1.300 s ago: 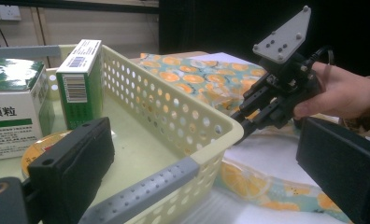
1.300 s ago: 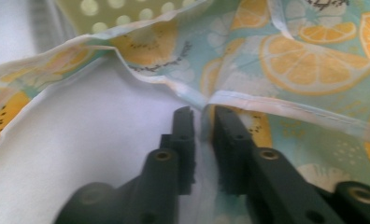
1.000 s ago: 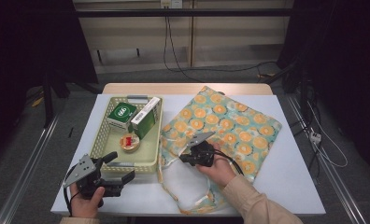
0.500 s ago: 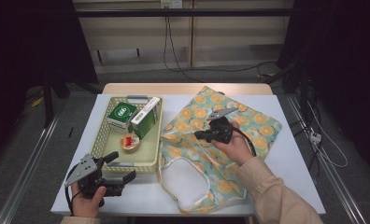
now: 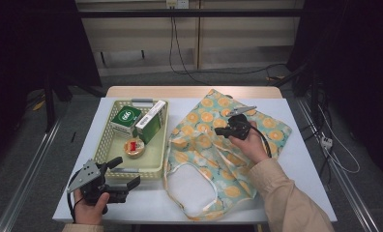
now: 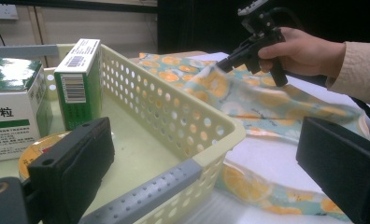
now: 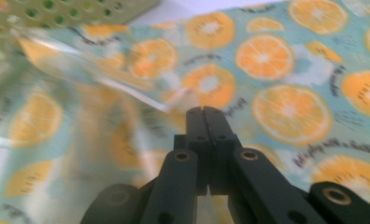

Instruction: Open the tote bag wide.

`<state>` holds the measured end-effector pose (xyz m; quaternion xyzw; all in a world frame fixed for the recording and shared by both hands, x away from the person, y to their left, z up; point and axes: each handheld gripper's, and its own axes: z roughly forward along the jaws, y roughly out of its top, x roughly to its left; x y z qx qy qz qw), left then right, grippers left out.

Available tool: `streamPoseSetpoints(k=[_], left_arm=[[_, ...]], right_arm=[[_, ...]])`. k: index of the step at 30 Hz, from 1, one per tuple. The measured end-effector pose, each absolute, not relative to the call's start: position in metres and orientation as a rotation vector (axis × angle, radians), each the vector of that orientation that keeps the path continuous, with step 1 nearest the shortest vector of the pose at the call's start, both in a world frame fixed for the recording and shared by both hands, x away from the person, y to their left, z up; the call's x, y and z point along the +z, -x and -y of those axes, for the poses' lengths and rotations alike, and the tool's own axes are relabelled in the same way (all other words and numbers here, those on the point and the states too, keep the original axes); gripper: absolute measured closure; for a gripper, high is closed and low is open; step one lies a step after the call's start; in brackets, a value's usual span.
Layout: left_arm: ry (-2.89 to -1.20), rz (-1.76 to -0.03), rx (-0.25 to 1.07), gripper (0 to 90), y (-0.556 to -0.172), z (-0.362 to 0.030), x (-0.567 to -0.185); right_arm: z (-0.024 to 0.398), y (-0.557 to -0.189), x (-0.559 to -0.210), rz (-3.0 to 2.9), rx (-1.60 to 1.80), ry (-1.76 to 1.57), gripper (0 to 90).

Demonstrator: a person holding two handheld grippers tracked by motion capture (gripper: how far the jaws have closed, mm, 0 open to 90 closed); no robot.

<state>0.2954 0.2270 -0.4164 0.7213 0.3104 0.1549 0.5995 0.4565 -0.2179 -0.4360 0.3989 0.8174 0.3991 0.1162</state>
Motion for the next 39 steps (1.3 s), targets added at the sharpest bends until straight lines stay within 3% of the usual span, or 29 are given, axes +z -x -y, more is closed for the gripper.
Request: streamPoseSetpoints(k=[8, 18, 24, 28, 34, 39], left_arm=[[-1.685, -0.717, 0.362, 3.9, -0.294, -0.227, -0.417], [-1.687, -0.722, 0.366, 3.9, -0.292, -0.226, -0.417], [-1.693, -0.713, 0.370, 3.9, -0.291, -0.225, -0.416], [-1.694, -0.714, 0.370, 3.9, -0.289, -0.225, -0.416], [-1.696, -0.706, 0.373, 3.9, -0.289, -0.224, -0.415], [-1.705, -0.711, 0.370, 3.9, -0.290, -0.224, -0.417]], right_arm=[[0.219, -0.448, -0.433, -2.393, 1.249, -1.145, 89.9], [0.199, -0.399, -0.400, -2.457, 1.347, -0.952, 77.3], [0.179, -0.363, -0.404, -2.599, 1.387, -0.832, 85.7], [0.172, -0.355, -0.422, -2.641, 1.280, -0.803, 85.8], [0.187, -0.369, -0.442, -2.558, 1.186, -0.934, 77.4], [0.198, -0.377, -0.452, -2.502, 1.176, -0.994, 62.8]])
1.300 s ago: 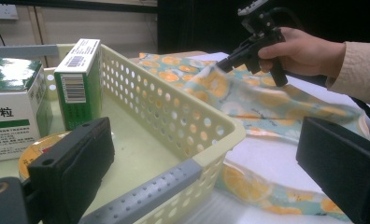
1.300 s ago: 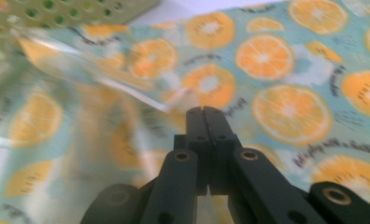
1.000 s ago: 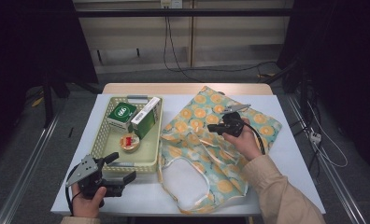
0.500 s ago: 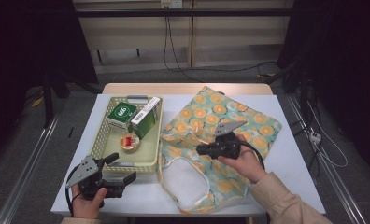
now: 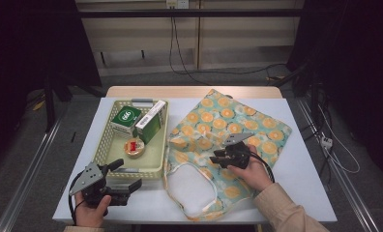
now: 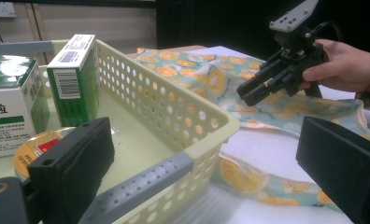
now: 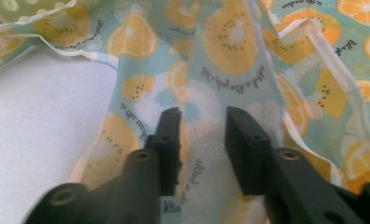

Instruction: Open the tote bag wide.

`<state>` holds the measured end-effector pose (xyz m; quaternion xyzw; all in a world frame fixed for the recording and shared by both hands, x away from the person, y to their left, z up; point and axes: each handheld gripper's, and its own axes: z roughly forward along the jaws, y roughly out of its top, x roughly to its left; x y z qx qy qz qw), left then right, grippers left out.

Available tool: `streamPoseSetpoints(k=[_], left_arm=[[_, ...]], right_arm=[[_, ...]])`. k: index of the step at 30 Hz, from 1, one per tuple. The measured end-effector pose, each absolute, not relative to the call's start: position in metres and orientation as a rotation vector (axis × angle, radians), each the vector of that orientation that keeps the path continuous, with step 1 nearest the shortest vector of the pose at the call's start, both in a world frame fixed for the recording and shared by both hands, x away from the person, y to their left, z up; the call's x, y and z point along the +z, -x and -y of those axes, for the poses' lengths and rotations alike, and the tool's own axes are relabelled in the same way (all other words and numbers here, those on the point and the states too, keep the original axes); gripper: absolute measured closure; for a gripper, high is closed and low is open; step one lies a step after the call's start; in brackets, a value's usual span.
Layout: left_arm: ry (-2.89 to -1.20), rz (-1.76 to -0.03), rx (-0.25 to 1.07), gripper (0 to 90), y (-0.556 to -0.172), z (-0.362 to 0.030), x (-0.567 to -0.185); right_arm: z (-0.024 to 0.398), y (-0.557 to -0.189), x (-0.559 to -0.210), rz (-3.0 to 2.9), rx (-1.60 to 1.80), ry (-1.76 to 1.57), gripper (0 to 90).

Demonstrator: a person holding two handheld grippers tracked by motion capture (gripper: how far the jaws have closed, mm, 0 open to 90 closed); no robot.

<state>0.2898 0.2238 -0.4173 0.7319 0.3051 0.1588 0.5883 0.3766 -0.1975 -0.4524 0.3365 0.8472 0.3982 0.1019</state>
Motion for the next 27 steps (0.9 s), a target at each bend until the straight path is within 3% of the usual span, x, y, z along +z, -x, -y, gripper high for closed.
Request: streamPoseSetpoints(k=[2, 5, 8, 12, 14, 21, 27], left_arm=[[-1.710, -0.708, 0.373, 3.9, -0.290, -0.224, -0.418], [-1.707, -0.712, 0.371, 3.9, -0.289, -0.224, -0.417], [-1.709, -0.706, 0.371, 3.9, -0.288, -0.223, -0.417], [-1.716, -0.699, 0.377, 4.0, -0.288, -0.223, -0.416], [-1.715, -0.700, 0.376, 3.9, -0.288, -0.223, -0.416], [-1.719, -0.695, 0.375, 3.9, -0.289, -0.222, -0.417], [-1.714, -0.698, 0.381, 3.9, -0.289, -0.224, -0.416]], right_arm=[[0.196, -0.376, -0.457, -2.532, 1.155, -1.004, 56.3], [0.192, -0.373, -0.459, -2.527, 1.105, -0.974, 59.6], [0.194, -0.374, -0.460, -2.512, 1.097, -0.962, 67.4], [0.196, -0.375, -0.460, -2.494, 1.076, -0.969, 87.4], [0.196, -0.376, -0.460, -2.487, 1.078, -0.972, 90.0], [0.196, -0.377, -0.459, -2.501, 1.094, -0.986, 90.0], [0.187, -0.366, -0.436, -2.551, 1.224, -0.961, 90.0]])
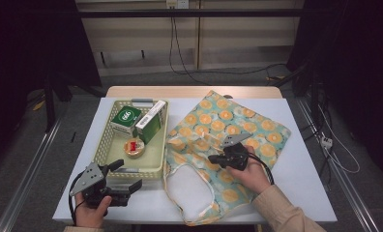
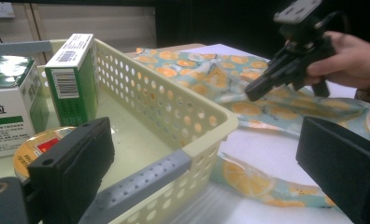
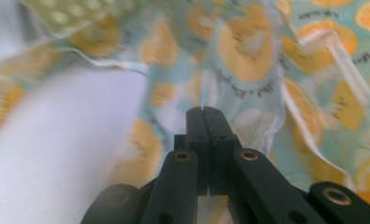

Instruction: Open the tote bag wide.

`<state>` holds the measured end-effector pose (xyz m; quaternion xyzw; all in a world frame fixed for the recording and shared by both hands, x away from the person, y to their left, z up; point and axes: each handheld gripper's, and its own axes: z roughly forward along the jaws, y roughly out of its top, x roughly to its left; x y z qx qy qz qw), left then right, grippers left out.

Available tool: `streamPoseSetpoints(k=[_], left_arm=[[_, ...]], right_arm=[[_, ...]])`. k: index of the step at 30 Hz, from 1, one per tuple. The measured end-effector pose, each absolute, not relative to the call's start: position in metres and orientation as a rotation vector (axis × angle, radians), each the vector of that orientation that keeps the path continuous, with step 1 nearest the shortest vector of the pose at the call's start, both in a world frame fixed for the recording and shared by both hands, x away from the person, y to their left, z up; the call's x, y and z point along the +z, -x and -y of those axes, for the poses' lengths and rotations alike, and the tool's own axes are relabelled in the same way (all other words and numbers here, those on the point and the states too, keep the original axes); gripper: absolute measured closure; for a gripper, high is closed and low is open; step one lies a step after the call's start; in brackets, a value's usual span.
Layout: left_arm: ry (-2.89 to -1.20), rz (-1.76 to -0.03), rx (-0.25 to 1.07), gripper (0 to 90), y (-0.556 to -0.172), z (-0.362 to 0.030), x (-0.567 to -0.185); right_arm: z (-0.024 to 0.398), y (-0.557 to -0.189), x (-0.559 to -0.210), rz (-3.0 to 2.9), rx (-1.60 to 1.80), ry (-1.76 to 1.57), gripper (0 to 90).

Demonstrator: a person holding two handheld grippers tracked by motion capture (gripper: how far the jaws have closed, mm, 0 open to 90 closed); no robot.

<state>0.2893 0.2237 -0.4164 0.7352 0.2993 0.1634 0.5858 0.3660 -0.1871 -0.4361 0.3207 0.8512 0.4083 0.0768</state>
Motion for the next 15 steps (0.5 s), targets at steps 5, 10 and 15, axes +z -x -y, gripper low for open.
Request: streamPoseSetpoints(k=[5, 10, 15], left_arm=[[-1.710, -0.703, 0.381, 3.9, -0.288, -0.224, -0.416], [-1.714, -0.699, 0.380, 3.9, -0.289, -0.223, -0.416], [-1.721, -0.689, 0.380, 3.9, -0.290, -0.222, -0.416]], right_arm=[[0.192, -0.364, -0.414, -2.490, 1.268, -0.924, 90.0], [0.220, -0.379, -0.410, -2.396, 1.221, -1.013, 90.0], [0.240, -0.392, -0.416, -2.335, 1.167, -1.080, 90.0]])
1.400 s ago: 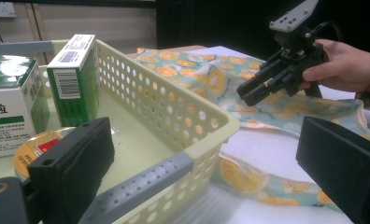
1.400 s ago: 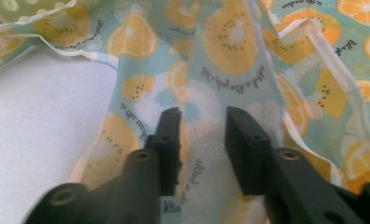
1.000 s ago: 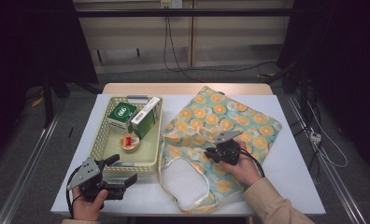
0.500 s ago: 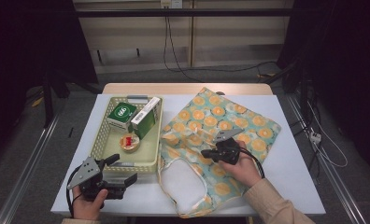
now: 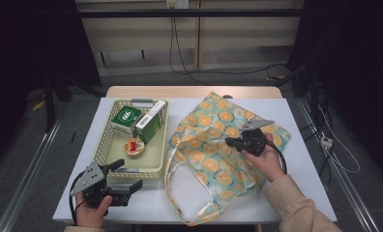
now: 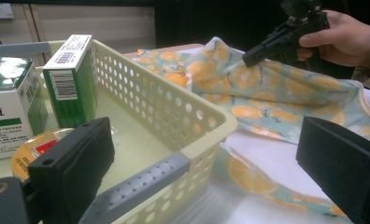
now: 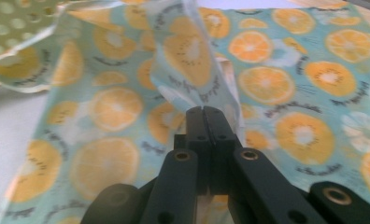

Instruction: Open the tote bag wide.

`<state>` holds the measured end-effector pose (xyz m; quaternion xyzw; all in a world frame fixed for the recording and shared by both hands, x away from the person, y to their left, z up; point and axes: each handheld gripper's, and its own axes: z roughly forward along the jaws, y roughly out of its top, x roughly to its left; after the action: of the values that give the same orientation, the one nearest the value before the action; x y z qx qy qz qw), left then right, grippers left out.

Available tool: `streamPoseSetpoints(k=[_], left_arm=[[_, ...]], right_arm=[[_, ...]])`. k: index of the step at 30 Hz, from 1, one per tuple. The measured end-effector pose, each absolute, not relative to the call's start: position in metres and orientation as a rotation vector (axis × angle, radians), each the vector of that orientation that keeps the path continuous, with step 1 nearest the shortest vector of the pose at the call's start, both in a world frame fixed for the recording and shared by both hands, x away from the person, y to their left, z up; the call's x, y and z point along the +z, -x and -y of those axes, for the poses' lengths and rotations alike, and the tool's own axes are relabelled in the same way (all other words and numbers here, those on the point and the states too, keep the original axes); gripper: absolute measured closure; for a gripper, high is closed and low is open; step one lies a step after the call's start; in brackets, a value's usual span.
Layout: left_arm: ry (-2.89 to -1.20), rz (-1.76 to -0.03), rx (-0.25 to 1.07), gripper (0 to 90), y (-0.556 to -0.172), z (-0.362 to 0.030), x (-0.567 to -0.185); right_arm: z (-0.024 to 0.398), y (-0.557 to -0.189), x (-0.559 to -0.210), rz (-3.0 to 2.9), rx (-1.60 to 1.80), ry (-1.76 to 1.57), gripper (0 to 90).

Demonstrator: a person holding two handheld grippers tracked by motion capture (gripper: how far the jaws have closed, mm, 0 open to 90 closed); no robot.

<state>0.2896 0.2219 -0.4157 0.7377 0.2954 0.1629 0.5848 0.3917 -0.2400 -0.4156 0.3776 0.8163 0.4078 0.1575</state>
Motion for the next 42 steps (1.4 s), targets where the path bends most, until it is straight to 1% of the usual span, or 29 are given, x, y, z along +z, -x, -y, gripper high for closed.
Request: streamPoseSetpoints(k=[6, 11, 12, 14, 15, 22, 28, 31, 36, 38, 41, 42], left_arm=[[-1.715, -0.695, 0.374, 3.9, -0.290, -0.221, -0.416], [-1.716, -0.694, 0.379, 3.9, -0.290, -0.223, -0.417], [-1.716, -0.694, 0.378, 3.9, -0.290, -0.223, -0.417], [-1.714, -0.697, 0.376, 3.9, -0.290, -0.223, -0.417], [-1.714, -0.697, 0.375, 3.9, -0.290, -0.223, -0.417], [-1.718, -0.696, 0.372, 3.9, -0.290, -0.222, -0.417], [-1.718, -0.696, 0.373, 3.9, -0.290, -0.222, -0.417], [-1.717, -0.698, 0.372, 3.9, -0.290, -0.221, -0.417], [-1.717, -0.699, 0.370, 3.9, -0.290, -0.221, -0.417], [-1.714, -0.699, 0.371, 3.9, -0.290, -0.221, -0.417], [-1.715, -0.698, 0.372, 3.9, -0.290, -0.221, -0.417], [-1.717, -0.698, 0.372, 3.9, -0.290, -0.221, -0.417]], right_arm=[[0.246, -0.400, -0.426, -2.327, 1.088, -1.095, 90.0], [0.241, -0.402, -0.435, -2.357, 1.077, -1.091, 87.8], [0.240, -0.402, -0.437, -2.363, 1.084, -1.093, 86.6], [0.237, -0.401, -0.439, -2.368, 1.076, -1.086, 81.2], [0.235, -0.400, -0.440, -2.373, 1.067, -1.076, 80.3], [0.223, -0.397, -0.449, -2.414, 1.011, -1.015, 77.7], [0.222, -0.398, -0.458, -2.418, 0.992, -1.027, 76.3], [0.222, -0.397, -0.457, -2.414, 0.999, -1.046, 69.8], [0.217, -0.393, -0.454, -2.412, 1.086, -1.067, 61.6], [0.213, -0.392, -0.454, -2.435, 1.117, -1.066, 52.6], [0.204, -0.387, -0.458, -2.486, 1.084, -1.014, 49.2], [0.201, -0.386, -0.460, -2.490, 1.079, -0.998, 46.7]])
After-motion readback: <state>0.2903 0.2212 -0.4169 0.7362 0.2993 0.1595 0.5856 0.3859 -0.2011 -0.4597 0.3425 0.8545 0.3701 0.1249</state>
